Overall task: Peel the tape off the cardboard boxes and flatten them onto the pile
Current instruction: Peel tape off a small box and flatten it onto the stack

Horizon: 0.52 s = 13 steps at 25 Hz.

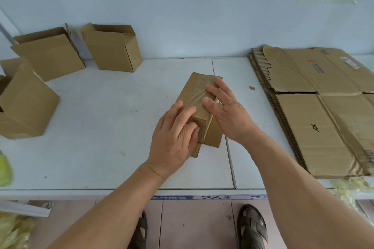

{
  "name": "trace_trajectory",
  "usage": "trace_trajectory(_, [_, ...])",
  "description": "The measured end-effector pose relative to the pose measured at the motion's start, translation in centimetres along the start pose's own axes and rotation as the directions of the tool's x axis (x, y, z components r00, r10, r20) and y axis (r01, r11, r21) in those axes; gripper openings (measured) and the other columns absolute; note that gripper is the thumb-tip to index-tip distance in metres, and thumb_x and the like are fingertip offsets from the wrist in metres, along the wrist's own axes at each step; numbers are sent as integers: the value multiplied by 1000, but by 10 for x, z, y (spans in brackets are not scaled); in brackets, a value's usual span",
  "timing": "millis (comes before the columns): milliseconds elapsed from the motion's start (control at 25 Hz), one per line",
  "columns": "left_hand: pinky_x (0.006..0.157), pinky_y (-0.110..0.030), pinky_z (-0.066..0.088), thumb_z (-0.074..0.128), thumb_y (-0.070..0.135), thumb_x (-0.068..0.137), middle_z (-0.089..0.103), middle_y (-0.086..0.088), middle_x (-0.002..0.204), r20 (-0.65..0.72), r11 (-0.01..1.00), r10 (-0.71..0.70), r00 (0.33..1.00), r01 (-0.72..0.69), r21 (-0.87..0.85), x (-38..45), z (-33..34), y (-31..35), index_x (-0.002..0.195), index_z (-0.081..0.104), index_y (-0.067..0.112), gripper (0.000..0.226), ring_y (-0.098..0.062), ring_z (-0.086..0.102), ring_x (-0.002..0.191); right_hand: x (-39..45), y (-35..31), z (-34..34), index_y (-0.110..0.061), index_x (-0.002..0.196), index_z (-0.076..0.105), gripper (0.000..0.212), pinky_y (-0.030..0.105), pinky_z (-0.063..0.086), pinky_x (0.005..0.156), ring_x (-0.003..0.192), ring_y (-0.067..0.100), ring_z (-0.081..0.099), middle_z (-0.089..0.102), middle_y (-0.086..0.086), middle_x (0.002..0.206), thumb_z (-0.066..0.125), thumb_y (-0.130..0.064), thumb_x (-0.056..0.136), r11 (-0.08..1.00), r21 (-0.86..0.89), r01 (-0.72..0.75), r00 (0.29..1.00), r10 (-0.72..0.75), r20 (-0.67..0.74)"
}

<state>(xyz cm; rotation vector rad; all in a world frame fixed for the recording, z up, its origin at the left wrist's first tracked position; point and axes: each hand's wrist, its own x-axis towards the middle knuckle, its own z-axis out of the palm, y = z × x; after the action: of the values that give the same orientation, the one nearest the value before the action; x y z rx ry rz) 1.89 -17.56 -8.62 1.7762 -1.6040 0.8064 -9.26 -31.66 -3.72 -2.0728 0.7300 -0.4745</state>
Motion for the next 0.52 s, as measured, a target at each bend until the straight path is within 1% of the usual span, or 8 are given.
trace_trajectory(80, [98, -42, 46, 62, 14, 92, 50, -2, 127, 2, 1000, -26, 1000, 26, 1, 0, 1, 3, 79, 65, 7, 14, -33, 50, 126, 0, 0, 1, -31, 146, 42, 51, 17, 27, 104, 141, 2, 29, 15, -22, 160, 48, -49, 99, 1000, 5, -4, 1000, 4, -4])
trace_trajectory(200, [99, -40, 46, 63, 14, 90, 51, -3, 125, -17, 999, -49, 999, 49, -14, 2, 1, 5, 79, 65, 7, 12, -32, 51, 126, 0, 0, 0, -32, 146, 41, 52, 19, 28, 106, 140, 2, 30, 14, -23, 160, 48, -50, 98, 1000, 3, -9, 1000, 9, -2])
trace_trajectory(280, [98, -39, 47, 63, 15, 90, 52, -3, 126, -29, 999, -44, 999, 44, -1, 2, 1, 5, 80, 66, 7, 12, -32, 52, 126, 0, 0, -1, -32, 146, 41, 52, 19, 28, 107, 141, 2, 29, 14, -23, 160, 48, -50, 98, 1000, 6, -6, 1000, 6, 3])
trace_trajectory(360, [97, -42, 47, 63, 14, 90, 53, -4, 127, -39, 999, -32, 999, 33, 30, 2, 2, 7, 79, 65, 7, 13, -34, 53, 125, 0, 0, 0, -32, 147, 41, 52, 18, 27, 106, 141, 3, 29, 14, -23, 160, 48, -50, 98, 1000, 16, -7, 1000, 7, -1])
trace_trajectory(520, [98, -44, 47, 64, 10, 88, 63, -9, 122, -61, 994, -70, 996, 75, 74, 2, 5, 16, 76, 64, 6, 13, -37, 54, 124, 0, 1, 2, -30, 147, 41, 52, 18, 27, 107, 142, 4, 28, 14, -23, 160, 48, -48, 99, 1000, 20, 5, 1000, -4, -12])
